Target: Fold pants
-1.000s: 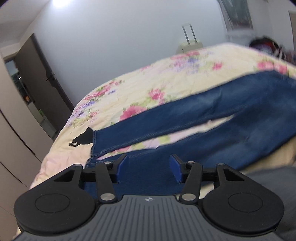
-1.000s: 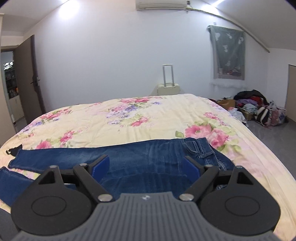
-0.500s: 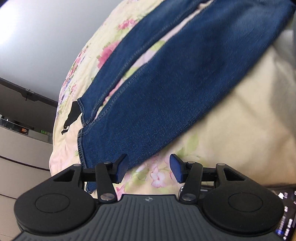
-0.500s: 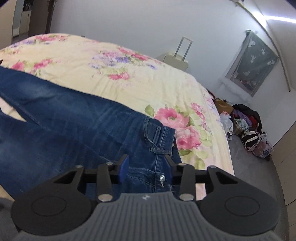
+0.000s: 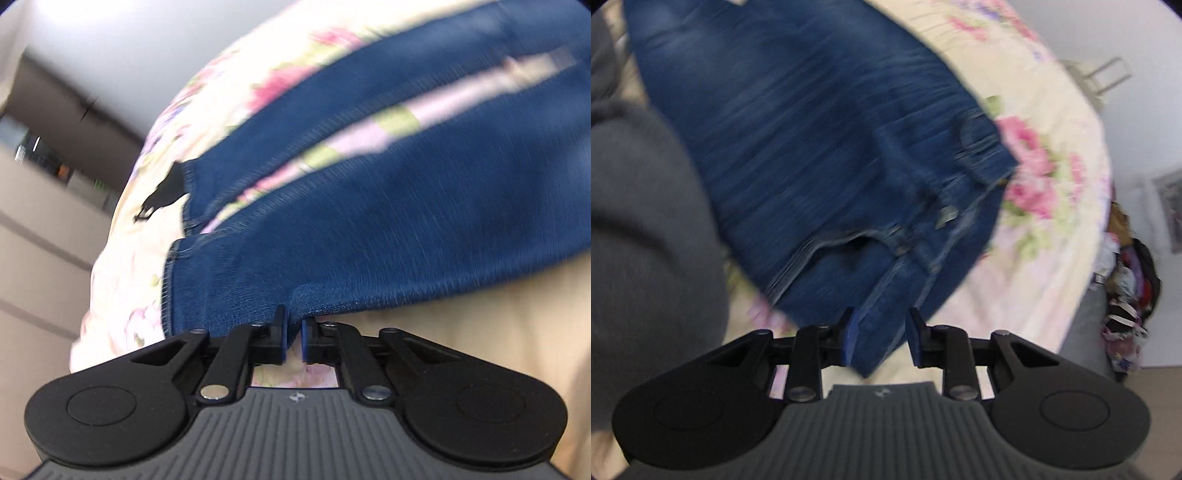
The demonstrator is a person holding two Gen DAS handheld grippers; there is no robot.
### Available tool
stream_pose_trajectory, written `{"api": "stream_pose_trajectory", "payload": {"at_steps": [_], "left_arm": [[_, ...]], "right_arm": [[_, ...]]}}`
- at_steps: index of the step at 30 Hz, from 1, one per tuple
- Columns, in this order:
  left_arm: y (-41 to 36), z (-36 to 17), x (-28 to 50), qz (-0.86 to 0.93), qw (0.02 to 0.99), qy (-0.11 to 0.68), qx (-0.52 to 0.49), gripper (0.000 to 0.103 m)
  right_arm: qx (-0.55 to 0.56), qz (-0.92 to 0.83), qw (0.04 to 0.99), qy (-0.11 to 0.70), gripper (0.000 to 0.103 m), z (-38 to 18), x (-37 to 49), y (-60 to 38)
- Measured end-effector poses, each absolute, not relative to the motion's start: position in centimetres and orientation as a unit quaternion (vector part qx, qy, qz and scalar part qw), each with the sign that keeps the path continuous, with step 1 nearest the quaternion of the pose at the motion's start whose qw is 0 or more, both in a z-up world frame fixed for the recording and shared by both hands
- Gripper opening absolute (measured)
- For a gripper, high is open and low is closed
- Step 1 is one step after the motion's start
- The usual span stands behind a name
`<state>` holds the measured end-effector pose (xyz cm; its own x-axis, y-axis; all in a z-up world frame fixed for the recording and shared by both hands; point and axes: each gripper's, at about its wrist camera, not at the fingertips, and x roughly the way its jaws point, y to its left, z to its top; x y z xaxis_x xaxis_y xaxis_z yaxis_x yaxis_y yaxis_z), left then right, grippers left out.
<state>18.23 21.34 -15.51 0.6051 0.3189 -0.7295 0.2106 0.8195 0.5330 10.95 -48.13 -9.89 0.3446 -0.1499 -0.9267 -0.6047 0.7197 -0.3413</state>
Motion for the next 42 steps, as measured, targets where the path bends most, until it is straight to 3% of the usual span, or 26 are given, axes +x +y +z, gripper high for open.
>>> {"api": "stream_pose_trajectory", "payload": {"at_steps": [12,16,21,24,27,29,34,42], "left_arm": [[19.3,-11.7,21.4,0.143,0.834,0.476,0.241,0.006],[18.4,-11.3,22.0,0.172,0.822,0.485,0.244,0.005],[17.8,-10.9,22.3,0.193,0.815,0.489,0.243,0.005],[17.7,-10.6,22.2,0.201,0.817,0.487,0.234,0.006],[17.8,-10.3,22.2,0.206,0.821,0.486,0.218,0.006],[17.8,-10.1,22.2,0.208,0.824,0.483,0.212,0.006],[18.3,-9.2,22.1,0.206,0.842,0.464,0.181,0.005],[20.5,-4.5,21.8,0.211,0.891,0.387,0.11,0.003]], "right_arm": [[-0.378,0.282,0.729,0.496,0.024,-16.7,7.5,-49.7],[-0.39,0.299,0.745,0.45,0.037,-18.1,6.2,-49.8],[-0.403,0.265,0.783,0.392,0.035,-20.3,4.8,-49.8],[-0.393,0.25,0.801,0.376,0.028,-21.0,4.6,-49.9],[-0.379,0.248,0.809,0.375,0.008,-20.3,4.8,-50.1],[-0.37,0.249,0.811,0.379,0.002,-19.2,5.0,-50.1],[-0.347,0.239,0.827,0.371,0.001,-14.6,6.0,-50.8],[-0.307,0.123,0.9,0.286,0.0,-6.5,8.1,-50.4]]}}
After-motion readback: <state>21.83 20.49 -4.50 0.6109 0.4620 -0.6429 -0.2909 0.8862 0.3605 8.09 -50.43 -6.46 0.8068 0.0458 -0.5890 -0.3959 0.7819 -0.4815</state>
